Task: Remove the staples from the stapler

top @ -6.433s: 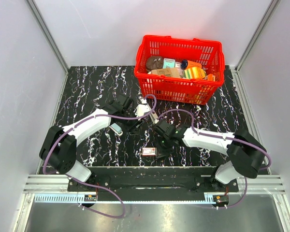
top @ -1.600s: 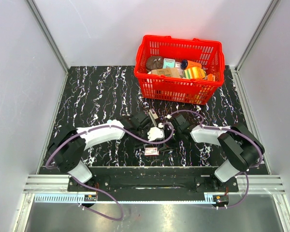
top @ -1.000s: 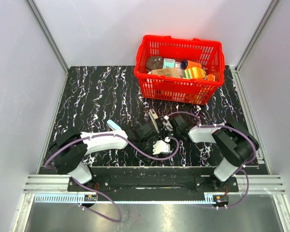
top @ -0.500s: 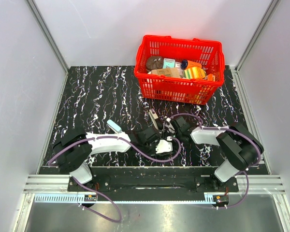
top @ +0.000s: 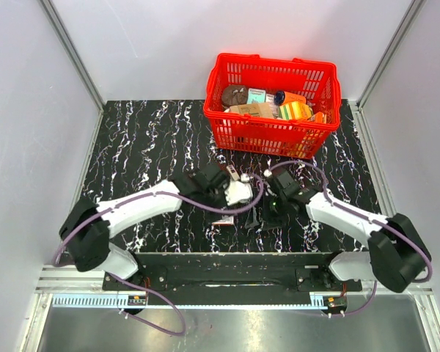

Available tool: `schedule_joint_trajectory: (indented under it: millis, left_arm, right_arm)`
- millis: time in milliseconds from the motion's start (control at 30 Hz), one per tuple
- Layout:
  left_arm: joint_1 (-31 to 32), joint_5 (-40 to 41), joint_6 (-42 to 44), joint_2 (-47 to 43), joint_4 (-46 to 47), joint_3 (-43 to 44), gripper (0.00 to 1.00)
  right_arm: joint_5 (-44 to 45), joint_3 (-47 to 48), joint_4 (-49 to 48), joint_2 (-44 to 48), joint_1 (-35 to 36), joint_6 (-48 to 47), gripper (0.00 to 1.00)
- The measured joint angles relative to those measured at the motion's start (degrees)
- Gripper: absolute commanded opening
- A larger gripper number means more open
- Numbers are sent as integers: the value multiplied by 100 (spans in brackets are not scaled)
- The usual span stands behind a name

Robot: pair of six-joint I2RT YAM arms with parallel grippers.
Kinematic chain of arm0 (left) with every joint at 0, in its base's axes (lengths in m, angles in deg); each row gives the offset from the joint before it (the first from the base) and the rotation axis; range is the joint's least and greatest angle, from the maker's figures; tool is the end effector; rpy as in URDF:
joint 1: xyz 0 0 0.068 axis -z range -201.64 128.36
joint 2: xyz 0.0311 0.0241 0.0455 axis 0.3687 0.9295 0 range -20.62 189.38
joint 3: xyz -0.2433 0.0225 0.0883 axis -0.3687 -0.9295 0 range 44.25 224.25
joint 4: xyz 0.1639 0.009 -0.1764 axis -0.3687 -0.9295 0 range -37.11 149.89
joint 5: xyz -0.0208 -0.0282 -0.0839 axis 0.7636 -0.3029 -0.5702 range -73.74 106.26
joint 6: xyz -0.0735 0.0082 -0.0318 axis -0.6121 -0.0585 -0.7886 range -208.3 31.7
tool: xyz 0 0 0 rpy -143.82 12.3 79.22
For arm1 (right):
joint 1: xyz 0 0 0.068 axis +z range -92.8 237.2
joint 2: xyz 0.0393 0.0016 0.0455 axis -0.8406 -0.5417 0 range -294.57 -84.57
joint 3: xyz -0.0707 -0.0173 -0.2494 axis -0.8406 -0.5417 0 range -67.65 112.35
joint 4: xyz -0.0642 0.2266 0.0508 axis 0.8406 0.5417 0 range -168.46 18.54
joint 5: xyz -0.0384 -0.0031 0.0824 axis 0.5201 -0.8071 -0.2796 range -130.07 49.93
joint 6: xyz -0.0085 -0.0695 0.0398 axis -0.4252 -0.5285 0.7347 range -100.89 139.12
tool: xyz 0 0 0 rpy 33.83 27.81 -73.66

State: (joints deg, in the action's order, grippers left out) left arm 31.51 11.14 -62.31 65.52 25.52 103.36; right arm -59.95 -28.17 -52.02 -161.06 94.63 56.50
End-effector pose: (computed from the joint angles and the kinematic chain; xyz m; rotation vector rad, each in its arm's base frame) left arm 0.1736 -0.2420 0.1897 1.7202 2.0341 -0.2752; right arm 0.1746 0.1634 0.1461 -0.1198 2.8713 0.8113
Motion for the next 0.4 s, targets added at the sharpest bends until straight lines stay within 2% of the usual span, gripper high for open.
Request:
schedule_joint_trajectory:
  millis: [100,300,400]
  left_arm:
    - [-433,44,87,-389,-293,457,99]
    - [-1749,-22,72,-1445,-625,1058,99]
    - [-2376,-92,-17,-1954,-688,1080,99]
  right_arm:
    - [339,378,262,354,0,-173,89]
    - [981,1399,822,748,-17,-525,100]
    - [1204,1764,984,831,-26,-649,99]
